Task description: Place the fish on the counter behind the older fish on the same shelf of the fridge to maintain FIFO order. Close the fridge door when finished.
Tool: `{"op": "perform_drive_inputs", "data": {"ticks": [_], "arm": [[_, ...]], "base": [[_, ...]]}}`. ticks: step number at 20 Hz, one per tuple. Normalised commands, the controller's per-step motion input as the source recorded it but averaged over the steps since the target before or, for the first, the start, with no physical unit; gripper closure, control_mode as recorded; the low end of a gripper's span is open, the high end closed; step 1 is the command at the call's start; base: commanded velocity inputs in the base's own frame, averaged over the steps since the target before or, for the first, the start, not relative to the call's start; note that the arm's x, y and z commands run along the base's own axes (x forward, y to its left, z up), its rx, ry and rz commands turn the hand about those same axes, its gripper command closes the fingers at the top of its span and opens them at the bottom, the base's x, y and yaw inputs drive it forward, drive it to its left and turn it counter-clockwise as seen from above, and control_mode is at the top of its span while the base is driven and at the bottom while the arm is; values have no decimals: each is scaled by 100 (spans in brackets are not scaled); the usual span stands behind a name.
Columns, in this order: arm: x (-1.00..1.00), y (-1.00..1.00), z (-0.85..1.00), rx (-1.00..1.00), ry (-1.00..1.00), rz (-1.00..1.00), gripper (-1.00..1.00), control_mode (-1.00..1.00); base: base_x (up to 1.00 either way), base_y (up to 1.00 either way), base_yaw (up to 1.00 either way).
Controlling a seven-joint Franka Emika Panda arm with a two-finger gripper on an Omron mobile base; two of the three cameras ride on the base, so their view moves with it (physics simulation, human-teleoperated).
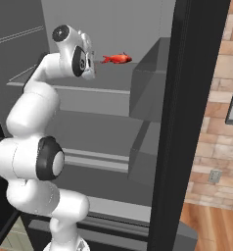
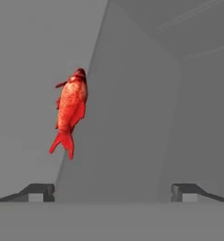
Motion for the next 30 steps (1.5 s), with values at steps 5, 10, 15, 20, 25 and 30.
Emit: {"op": "perform_drive_inputs", "data": {"ticks": [5, 10, 15, 20, 25, 30], "arm": [[-99, -1, 39, 0, -11, 0, -100, -100], [-100, 0, 47, 0, 0, -2, -100, -100], [-100, 0, 12, 0, 0, 0, -100, -100], [-100, 0, -1, 0, 0, 0, -100, -100], [-100, -4, -28, 0, -1, 0, -100, -100], [-49, -6, -24, -2, 0, 0, -100, -100]], "base": [[0, 0, 0], [0, 0, 0], [0, 0, 0], [0, 0, 0], [0, 0, 0], [0, 0, 0]]}}
